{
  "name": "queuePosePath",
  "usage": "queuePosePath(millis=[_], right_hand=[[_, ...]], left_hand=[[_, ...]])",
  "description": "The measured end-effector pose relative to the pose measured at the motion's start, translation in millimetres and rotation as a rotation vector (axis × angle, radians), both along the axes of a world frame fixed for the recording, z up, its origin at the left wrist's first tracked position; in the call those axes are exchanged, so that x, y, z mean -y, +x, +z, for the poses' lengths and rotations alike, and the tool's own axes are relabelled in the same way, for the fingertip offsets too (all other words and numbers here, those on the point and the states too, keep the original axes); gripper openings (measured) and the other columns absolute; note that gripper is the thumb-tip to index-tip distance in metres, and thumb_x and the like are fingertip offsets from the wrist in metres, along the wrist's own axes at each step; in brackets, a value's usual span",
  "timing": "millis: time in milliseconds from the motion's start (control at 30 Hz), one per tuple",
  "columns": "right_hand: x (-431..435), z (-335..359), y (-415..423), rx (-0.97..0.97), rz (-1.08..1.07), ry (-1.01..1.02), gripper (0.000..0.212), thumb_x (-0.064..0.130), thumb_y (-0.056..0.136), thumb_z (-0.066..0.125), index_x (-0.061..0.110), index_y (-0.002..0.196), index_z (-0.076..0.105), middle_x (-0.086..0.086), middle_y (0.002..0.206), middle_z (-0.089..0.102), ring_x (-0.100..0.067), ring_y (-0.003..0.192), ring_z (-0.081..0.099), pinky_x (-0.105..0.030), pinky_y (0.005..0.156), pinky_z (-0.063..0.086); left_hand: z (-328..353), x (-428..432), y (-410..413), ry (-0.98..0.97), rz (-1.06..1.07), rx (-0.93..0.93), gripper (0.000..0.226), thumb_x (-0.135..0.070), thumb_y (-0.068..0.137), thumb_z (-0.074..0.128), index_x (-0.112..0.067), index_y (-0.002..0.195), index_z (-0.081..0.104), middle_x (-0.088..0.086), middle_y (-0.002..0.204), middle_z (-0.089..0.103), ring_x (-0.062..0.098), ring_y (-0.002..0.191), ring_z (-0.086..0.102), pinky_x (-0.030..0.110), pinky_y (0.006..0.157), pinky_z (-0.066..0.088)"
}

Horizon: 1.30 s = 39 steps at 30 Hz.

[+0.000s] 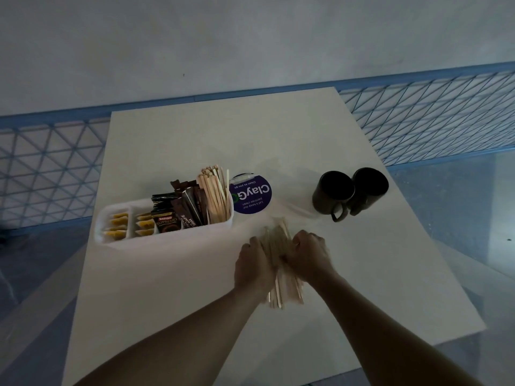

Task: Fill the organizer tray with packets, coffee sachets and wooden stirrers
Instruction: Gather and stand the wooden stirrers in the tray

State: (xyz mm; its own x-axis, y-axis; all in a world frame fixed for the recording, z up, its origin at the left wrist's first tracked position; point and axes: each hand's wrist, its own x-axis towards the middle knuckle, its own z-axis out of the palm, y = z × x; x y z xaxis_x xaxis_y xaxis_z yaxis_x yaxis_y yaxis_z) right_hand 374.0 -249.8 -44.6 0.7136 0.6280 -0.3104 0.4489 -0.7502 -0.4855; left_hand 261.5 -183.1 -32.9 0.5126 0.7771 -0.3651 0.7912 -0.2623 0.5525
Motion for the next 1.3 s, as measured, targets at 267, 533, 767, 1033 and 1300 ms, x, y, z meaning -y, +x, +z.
queuePosePath(millis=[267,533,767,1033,1300], right_hand=[[0.9,2.2,9.1,-0.004,0.043,-0.018,0.017,0.01,0.084,0.055,0.011,0.072,0.066,0.0,0.063,0.061,-0.01,0.054,0.053,-0.021,0.041,0.036],[4.6,0.2,12.4,-0.001,0.029,0.004,0.02,0.004,0.079,0.054,0.01,0.078,0.074,-0.003,0.069,0.066,-0.016,0.06,0.061,-0.034,0.055,0.057],[7.7,1.4,12.9,0.024,0.02,-0.025,0.016,0.007,0.075,0.055,0.012,0.077,0.07,-0.001,0.065,0.062,-0.017,0.058,0.058,-0.035,0.053,0.055],[6.8,5.9,15.5,-0.023,0.003,-0.067,0.017,0.003,0.076,0.049,0.01,0.07,0.063,-0.005,0.067,0.059,-0.019,0.059,0.055,-0.027,0.045,0.04],[6.2,11.7,20.3,-0.001,-0.028,0.04,0.031,0.001,0.086,0.048,0.015,0.058,0.047,-0.007,0.07,0.052,-0.017,0.055,0.047,-0.023,0.042,0.03]], left_hand=[[-1.3,-8.4,-0.1,0.024,-0.008,-0.056,0.024,-0.02,0.096,0.054,-0.009,0.117,0.055,0.009,0.115,0.063,0.027,0.107,0.06,0.036,0.092,0.051],[0.9,-8.1,6.6,0.031,0.039,-0.128,0.03,-0.021,0.089,0.064,-0.011,0.115,0.055,0.009,0.113,0.062,0.027,0.104,0.062,0.035,0.083,0.052],[2.4,-12.5,8.3,0.021,0.036,-0.182,0.021,-0.012,0.095,0.052,-0.008,0.114,0.06,0.01,0.112,0.065,0.028,0.105,0.063,0.033,0.084,0.051],[7.2,-19.3,2.2,-0.089,0.042,-0.146,0.025,-0.013,0.099,0.045,-0.003,0.114,0.063,0.012,0.113,0.065,0.027,0.107,0.062,0.032,0.091,0.05],[19.7,-32.5,0.3,-0.081,0.054,-0.079,0.016,-0.013,0.095,0.054,-0.007,0.1,0.068,0.008,0.095,0.068,0.024,0.091,0.065,0.03,0.078,0.052]])
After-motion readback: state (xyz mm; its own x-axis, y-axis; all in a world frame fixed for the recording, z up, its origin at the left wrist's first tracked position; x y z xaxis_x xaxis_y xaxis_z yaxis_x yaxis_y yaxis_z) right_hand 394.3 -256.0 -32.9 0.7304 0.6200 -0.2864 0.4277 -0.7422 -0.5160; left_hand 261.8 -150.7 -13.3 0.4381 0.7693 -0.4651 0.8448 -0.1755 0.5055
